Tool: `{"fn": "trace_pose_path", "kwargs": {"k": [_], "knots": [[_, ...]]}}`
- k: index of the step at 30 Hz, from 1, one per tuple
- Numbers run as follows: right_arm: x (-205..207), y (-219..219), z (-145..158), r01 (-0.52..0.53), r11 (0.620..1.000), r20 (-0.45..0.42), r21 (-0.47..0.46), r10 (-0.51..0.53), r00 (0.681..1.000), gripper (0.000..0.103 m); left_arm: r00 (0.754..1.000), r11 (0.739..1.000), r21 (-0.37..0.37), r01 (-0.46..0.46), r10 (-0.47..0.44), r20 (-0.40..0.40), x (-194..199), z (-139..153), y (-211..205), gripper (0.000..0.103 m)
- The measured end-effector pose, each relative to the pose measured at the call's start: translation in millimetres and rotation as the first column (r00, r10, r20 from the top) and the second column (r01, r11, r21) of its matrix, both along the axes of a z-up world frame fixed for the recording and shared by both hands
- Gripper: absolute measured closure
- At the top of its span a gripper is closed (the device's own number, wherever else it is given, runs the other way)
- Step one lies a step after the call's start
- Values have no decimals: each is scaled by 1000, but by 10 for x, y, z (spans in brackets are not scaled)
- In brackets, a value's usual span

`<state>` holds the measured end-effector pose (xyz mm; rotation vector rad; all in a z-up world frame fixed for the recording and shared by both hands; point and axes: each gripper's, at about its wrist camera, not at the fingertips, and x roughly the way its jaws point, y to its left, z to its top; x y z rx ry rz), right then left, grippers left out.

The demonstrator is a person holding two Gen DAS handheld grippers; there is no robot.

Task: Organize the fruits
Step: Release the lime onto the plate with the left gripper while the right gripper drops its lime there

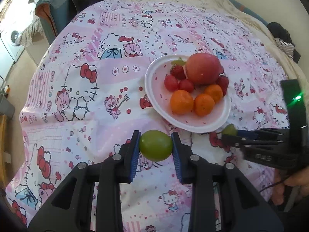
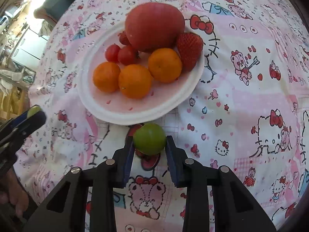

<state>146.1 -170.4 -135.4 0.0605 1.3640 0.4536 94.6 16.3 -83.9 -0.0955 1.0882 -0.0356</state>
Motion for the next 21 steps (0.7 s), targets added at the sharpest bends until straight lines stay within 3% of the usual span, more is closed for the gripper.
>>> {"fn": "trace_pose_path", "kwargs": {"k": [6, 11, 16, 21], "knots": [[-113, -209, 263, 30, 997, 35, 76, -33, 999, 69, 1000, 1000, 3, -10, 10, -10, -21, -49, 15, 75], [-101, -309, 503, 65, 987, 96, 146, -80, 992, 69, 1000, 1000, -25, -5, 5, 29, -2, 104, 15, 75], [130, -229, 667, 54, 982, 167, 182, -85, 982, 69, 994, 999, -5, 45, -44, 100, 201, 313, -14, 75], [454, -136, 623, 39, 978, 169, 204, -74, 983, 69, 995, 998, -28, 61, -59, 84, 525, 262, 21, 75]]}}
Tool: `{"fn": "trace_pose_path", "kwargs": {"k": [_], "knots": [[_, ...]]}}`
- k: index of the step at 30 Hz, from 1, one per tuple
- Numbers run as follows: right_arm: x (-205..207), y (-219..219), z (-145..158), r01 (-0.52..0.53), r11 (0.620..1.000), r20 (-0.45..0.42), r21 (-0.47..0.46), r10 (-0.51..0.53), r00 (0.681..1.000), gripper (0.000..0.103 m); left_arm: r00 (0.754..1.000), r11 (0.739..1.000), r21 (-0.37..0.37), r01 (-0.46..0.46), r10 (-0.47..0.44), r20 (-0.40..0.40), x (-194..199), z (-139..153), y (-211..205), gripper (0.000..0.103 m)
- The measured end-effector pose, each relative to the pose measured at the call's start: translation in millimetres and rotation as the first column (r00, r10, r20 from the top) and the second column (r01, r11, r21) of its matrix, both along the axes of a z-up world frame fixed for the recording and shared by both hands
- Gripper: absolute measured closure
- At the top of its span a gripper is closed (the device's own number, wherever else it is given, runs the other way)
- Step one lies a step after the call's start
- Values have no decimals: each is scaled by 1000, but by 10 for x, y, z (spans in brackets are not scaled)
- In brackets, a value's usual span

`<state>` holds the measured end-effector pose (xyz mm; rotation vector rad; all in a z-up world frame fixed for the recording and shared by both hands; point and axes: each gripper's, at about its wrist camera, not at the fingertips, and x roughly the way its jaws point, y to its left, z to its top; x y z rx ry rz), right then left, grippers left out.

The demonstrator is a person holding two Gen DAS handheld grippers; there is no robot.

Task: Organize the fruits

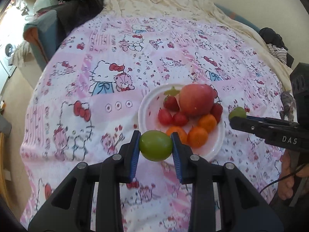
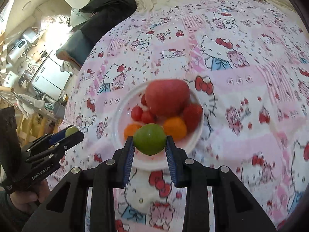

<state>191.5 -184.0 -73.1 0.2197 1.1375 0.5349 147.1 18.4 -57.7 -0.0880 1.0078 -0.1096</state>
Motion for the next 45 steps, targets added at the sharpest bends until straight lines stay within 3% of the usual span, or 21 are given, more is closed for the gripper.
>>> {"fn": "trace_pose_path", "kwargs": {"k": [10, 15, 24, 26, 27, 28, 29, 34, 40, 42, 45], "knots": [[297, 330, -390, -65, 997, -62, -28, 63, 996, 69, 997, 999, -5, 45, -45, -63, 484, -422, -142, 75], [352, 379, -550, -69, 997, -109, -37, 64, 992, 69, 995, 999, -22, 24, -26, -91, 573, -534, -149, 75], [323, 368, -486, -69, 996, -83, -53, 64, 994, 66, 991, 999, -51, -13, 6, -134, 614, -566, -91, 72], [321, 344, -464, -66, 996, -81, -64, 61, 995, 61, 991, 997, -69, -32, 23, -134, 590, -548, -51, 47], [317, 322, -445, -65, 997, -80, -52, 61, 995, 56, 992, 996, -76, -50, 41, -120, 566, -521, -19, 40], [315, 308, -431, -64, 997, -81, -41, 60, 995, 43, 993, 995, -83, -64, 54, -109, 552, -498, 3, 31], [306, 284, -404, -60, 998, -78, -24, 58, 995, 36, 993, 993, -94, -77, 68, -96, 534, -466, 30, 29], [207, 142, -173, -15, 1000, -25, 14, 15, 1000, 34, 991, 984, -132, -119, 110, -77, 457, -307, 131, 29], [6, -98, 110, 56, 998, 48, 12, -57, 997, 34, 988, 986, -67, -151, 152, 15, 241, -18, 205, 29], [-103, -125, 242, 67, 998, 119, -21, -64, 991, 33, 988, 989, -16, -148, 149, 41, 127, 118, 191, 29], [-326, -135, 390, 105, 988, 230, -112, -77, 970, 28, 984, 989, -7, -146, 146, 101, -108, 311, 193, 29]]}}
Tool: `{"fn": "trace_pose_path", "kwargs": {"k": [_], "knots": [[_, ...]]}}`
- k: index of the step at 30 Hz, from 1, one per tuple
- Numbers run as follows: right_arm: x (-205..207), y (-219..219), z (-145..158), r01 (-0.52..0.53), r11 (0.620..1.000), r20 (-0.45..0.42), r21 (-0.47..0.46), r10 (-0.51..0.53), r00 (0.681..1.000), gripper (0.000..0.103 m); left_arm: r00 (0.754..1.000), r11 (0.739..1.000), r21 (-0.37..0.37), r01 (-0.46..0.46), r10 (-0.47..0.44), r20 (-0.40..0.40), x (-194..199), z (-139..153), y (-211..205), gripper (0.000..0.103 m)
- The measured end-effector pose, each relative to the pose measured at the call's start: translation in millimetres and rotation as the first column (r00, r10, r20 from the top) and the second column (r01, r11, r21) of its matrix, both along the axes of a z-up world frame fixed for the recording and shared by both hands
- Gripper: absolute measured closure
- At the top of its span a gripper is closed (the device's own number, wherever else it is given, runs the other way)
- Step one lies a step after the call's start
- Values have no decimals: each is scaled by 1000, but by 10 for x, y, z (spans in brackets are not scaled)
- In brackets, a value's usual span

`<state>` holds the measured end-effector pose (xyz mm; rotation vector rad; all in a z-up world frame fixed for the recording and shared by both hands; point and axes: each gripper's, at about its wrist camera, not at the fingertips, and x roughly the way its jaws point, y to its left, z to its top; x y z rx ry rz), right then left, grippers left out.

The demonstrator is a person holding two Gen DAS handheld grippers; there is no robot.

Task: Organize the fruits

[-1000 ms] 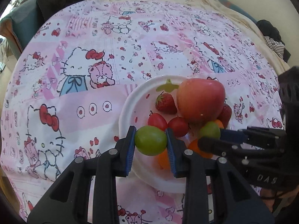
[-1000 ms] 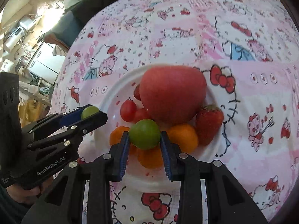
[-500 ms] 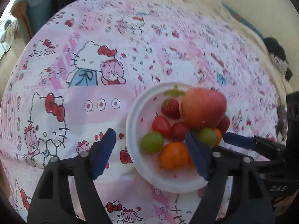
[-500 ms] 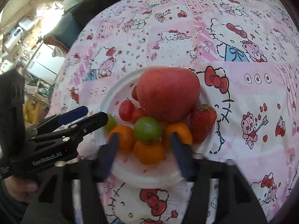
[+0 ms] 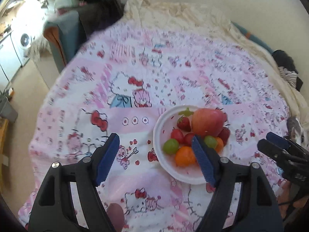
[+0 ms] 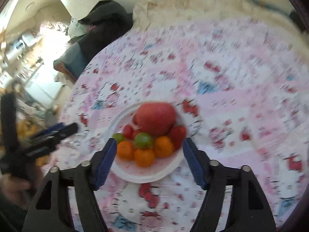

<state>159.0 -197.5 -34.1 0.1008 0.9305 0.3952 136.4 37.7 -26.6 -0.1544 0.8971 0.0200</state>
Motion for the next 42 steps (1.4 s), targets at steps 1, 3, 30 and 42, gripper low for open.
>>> {"fn": "trace_pose_path", "kwargs": {"k": [1, 3, 30, 42], "knots": [[-73, 4, 35, -1, 1000, 22, -16, 1, 1000, 28, 1000, 1000, 14, -13, 13, 24, -116, 66, 12, 29], [-259, -5, 109, 8, 999, 71, -40, -5, 997, 20, 998, 999, 36, -38, 37, 49, -271, 156, 45, 29], [-1113, -9, 219, 55, 998, 180, -19, -51, 982, 3, 980, 997, 40, -63, 54, 191, -1253, 176, -132, 0], [-1115, 41, 230, 47, 998, 197, -39, -39, 980, 0, 979, 997, 69, -39, 24, 203, -1259, 193, -213, 0]]}}
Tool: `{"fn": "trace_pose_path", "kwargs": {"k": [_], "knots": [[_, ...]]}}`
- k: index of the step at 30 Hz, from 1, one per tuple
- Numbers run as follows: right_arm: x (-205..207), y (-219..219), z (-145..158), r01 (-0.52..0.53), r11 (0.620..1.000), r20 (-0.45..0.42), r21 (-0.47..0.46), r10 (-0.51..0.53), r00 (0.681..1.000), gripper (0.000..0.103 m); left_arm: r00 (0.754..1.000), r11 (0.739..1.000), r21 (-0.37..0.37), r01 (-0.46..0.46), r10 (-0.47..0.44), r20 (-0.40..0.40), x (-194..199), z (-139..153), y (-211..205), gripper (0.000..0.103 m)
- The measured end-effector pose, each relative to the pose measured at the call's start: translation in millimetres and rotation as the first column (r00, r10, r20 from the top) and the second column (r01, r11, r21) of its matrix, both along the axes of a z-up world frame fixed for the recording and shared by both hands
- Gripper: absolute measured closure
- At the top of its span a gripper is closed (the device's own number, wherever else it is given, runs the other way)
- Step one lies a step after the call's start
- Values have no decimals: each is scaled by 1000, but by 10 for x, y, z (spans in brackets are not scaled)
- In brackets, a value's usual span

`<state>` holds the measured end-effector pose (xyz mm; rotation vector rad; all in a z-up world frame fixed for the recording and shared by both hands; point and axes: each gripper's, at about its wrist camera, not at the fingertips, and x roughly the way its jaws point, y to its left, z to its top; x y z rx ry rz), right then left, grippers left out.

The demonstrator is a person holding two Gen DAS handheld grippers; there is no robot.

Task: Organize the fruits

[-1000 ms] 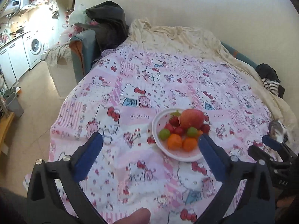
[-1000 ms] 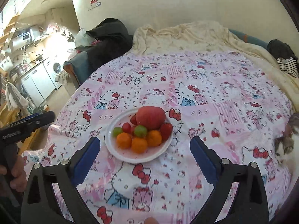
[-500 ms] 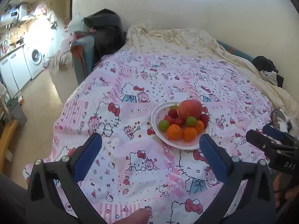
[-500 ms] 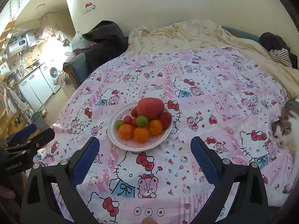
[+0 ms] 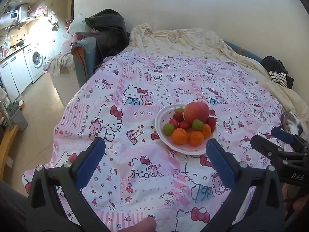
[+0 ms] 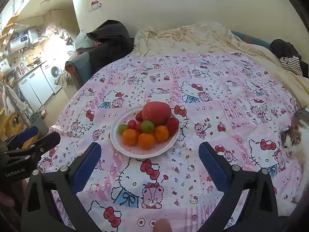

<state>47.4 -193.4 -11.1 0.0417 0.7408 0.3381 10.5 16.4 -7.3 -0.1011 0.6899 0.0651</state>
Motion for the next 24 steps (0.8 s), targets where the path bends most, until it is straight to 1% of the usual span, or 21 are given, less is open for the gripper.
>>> {"fn": "trace_pose_path", "kwargs": {"k": [7, 24], "knots": [[37, 7, -25, 20, 1000, 9, -23, -20, 1000, 0, 1000, 1000, 0, 1, -1, -5, 15, -20, -1, 0], [68, -5, -45, 32, 999, 5, -15, -32, 999, 0, 1000, 1000, -9, -2, 2, -12, 36, -43, -21, 0]]}}
